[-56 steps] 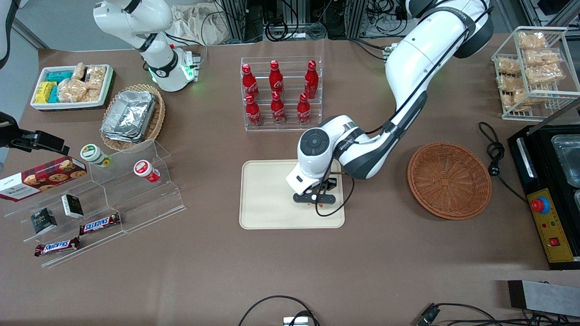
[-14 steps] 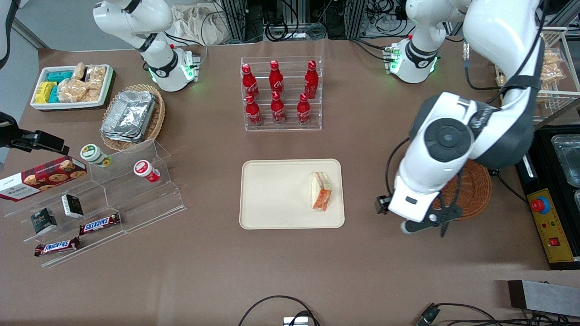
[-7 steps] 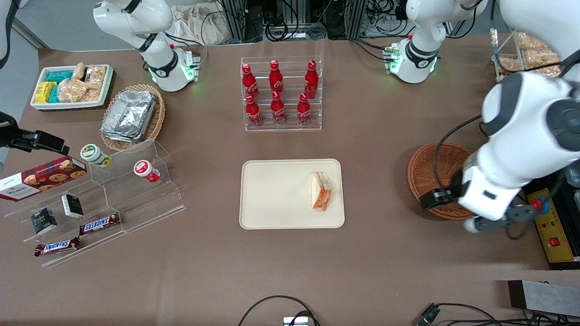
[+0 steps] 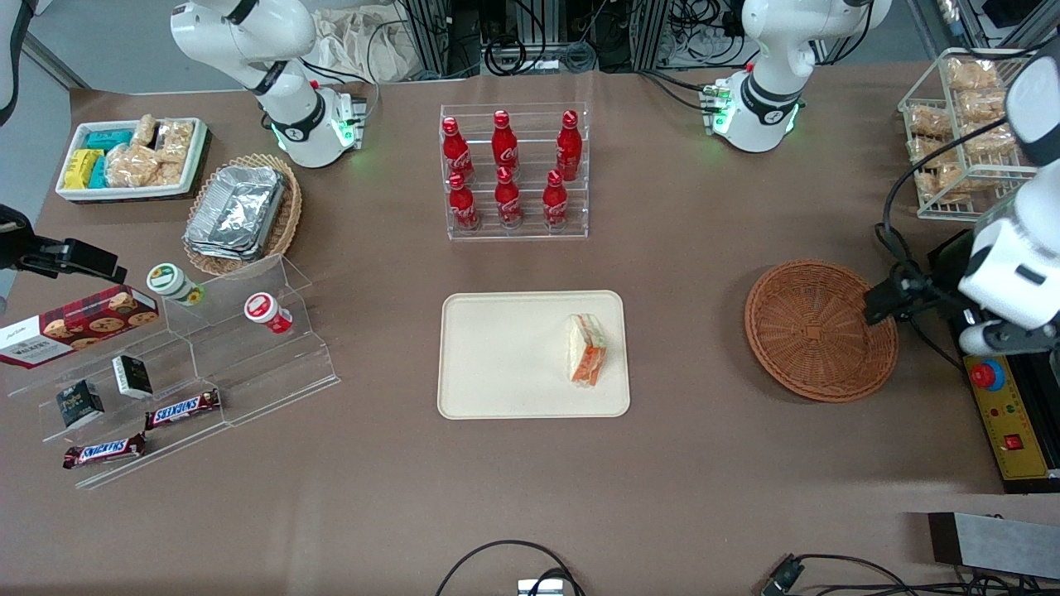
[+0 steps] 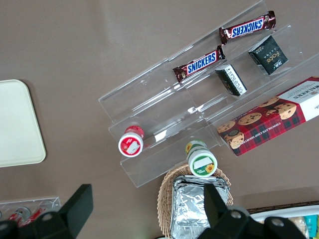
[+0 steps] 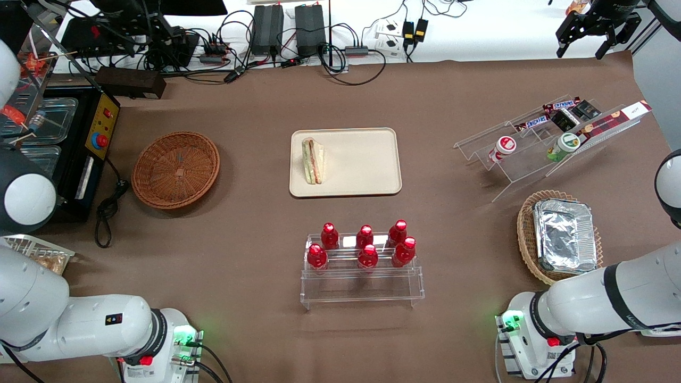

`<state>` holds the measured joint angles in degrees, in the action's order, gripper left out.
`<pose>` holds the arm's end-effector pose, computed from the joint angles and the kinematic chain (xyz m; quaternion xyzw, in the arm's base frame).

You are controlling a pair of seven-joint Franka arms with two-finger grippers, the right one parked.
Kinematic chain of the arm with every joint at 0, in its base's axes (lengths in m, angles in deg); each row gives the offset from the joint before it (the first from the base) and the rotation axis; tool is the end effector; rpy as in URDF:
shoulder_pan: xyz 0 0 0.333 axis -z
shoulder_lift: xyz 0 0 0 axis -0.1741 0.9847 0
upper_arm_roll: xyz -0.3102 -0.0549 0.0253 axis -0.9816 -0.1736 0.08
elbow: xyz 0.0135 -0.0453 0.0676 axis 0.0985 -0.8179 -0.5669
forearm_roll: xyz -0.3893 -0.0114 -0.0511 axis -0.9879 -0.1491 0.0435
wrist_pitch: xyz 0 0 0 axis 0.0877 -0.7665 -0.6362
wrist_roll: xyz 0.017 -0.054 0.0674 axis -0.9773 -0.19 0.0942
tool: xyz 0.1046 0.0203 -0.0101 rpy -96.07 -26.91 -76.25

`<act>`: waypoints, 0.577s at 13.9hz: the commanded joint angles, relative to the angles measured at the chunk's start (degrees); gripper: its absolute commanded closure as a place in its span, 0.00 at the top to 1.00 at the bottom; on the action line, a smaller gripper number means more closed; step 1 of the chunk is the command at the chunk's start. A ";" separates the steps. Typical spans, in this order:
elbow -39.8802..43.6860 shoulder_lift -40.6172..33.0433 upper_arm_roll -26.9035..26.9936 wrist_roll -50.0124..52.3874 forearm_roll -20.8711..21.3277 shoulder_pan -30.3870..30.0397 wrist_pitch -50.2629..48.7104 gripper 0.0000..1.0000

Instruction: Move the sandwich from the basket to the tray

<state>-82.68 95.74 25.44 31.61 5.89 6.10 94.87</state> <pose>0.6095 -0.0455 0.6037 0.9996 0.0281 0.0058 0.0072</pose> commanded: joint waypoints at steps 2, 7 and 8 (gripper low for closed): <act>-3.27 -6.88 1.14 -5.12 2.67 0.15 -6.96 1.00; -5.28 -11.54 1.14 -5.91 3.57 0.23 -11.99 1.00; -6.34 -12.42 1.23 -6.79 3.31 0.15 -11.90 1.00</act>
<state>-85.25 86.35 26.50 26.74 8.68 6.16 82.85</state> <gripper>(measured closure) 0.000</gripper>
